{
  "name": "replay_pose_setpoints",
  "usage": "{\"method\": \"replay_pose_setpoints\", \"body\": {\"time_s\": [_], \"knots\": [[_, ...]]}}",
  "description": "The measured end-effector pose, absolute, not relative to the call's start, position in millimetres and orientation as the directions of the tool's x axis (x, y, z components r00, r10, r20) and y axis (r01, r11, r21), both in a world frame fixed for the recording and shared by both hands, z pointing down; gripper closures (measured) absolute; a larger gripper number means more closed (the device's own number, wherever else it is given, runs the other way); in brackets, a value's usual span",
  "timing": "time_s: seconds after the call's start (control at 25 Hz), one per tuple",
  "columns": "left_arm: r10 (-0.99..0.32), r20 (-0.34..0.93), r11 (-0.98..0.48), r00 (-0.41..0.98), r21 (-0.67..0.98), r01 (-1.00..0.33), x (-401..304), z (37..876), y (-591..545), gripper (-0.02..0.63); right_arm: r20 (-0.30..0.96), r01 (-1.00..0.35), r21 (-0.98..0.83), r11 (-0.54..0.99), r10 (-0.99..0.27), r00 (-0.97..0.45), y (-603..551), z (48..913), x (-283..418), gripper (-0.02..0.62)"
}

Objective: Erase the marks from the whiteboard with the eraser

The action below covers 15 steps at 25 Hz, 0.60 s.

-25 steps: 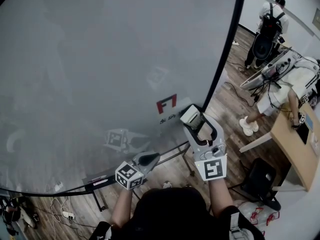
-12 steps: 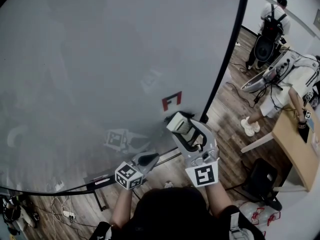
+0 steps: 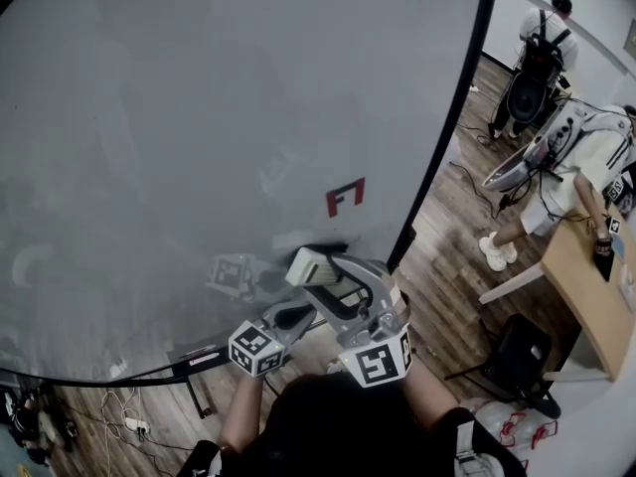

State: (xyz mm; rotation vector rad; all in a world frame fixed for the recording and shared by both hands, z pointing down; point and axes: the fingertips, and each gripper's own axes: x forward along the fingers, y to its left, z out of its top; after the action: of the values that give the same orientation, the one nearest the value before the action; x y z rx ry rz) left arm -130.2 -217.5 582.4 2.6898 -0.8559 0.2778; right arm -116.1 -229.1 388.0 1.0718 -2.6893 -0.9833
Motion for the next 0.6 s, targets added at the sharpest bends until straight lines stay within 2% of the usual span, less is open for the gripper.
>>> {"method": "replay_pose_setpoints", "body": {"time_s": [0.6], "knots": [[-0.547,0.281,-0.761,0.788,0.225,-0.609,-129.5,582.2,-218.1,0.591,-0.147,-0.565,0.599,0.568,-0.615,-0.775,-231.7,383.5,-110.8,0.36]]}}
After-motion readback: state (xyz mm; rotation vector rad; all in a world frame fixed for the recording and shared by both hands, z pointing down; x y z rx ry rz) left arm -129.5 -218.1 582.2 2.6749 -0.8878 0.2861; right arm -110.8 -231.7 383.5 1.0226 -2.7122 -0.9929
